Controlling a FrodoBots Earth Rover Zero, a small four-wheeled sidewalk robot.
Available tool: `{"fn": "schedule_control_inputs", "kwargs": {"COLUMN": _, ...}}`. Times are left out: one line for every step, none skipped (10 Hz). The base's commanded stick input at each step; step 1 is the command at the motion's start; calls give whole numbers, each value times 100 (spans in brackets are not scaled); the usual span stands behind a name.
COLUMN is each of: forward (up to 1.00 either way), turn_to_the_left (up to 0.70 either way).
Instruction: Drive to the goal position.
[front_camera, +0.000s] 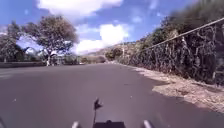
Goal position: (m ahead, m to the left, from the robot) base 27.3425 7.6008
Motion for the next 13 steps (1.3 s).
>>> {"fn": "schedule_control_inputs", "kwargs": {"forward": 63, "turn_to_the_left": -3}}
{"fn": "schedule_control_inputs", "kwargs": {"forward": 63, "turn_to_the_left": -7}}
{"fn": "schedule_control_inputs", "kwargs": {"forward": 63, "turn_to_the_left": -12}}
{"fn": "schedule_control_inputs", "kwargs": {"forward": 63, "turn_to_the_left": -17}}
{"fn": "schedule_control_inputs", "kwargs": {"forward": 63, "turn_to_the_left": -23}}
{"fn": "schedule_control_inputs", "kwargs": {"forward": 63, "turn_to_the_left": -29}}
{"fn": "schedule_control_inputs", "kwargs": {"forward": 63, "turn_to_the_left": -25}}
{"fn": "schedule_control_inputs", "kwargs": {"forward": 63, "turn_to_the_left": -19}}
{"fn": "schedule_control_inputs", "kwargs": {"forward": 63, "turn_to_the_left": -2}}
{"fn": "schedule_control_inputs", "kwargs": {"forward": 63, "turn_to_the_left": -1}}
{"fn": "schedule_control_inputs", "kwargs": {"forward": 63, "turn_to_the_left": 0}}
{"fn": "schedule_control_inputs", "kwargs": {"forward": 63, "turn_to_the_left": 0}}
{"fn": "schedule_control_inputs", "kwargs": {"forward": 63, "turn_to_the_left": 0}}
